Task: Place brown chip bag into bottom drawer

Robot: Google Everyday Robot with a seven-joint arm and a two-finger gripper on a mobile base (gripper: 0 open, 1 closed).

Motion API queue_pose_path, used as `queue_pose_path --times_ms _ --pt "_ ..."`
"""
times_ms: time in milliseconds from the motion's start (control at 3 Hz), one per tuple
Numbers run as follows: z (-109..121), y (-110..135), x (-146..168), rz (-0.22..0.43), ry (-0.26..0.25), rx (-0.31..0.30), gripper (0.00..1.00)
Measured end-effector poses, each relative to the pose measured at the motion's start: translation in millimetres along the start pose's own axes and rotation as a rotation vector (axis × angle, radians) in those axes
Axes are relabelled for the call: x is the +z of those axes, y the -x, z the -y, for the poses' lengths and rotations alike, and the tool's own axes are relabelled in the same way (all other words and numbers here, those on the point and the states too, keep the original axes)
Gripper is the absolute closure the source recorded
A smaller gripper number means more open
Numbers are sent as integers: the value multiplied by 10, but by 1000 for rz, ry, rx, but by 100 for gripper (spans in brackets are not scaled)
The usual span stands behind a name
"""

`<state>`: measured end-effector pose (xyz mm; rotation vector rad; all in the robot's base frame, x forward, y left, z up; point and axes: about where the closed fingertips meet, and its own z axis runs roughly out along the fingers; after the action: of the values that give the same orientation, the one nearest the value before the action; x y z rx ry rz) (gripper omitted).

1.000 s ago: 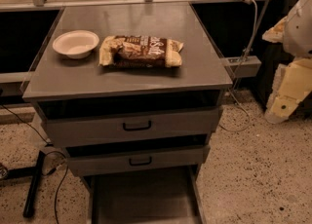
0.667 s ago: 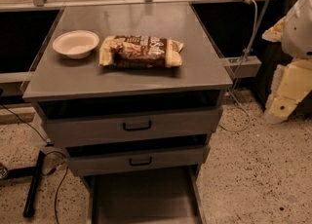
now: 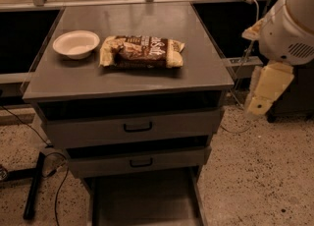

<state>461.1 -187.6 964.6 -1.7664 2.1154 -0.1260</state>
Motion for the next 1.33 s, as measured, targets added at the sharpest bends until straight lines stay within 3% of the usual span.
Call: queue_pose_path --times_ms 1000,1333 --pt "552 568 407 222 -116 -67 0" --pt "727 845 464 313 -104 -76 0"
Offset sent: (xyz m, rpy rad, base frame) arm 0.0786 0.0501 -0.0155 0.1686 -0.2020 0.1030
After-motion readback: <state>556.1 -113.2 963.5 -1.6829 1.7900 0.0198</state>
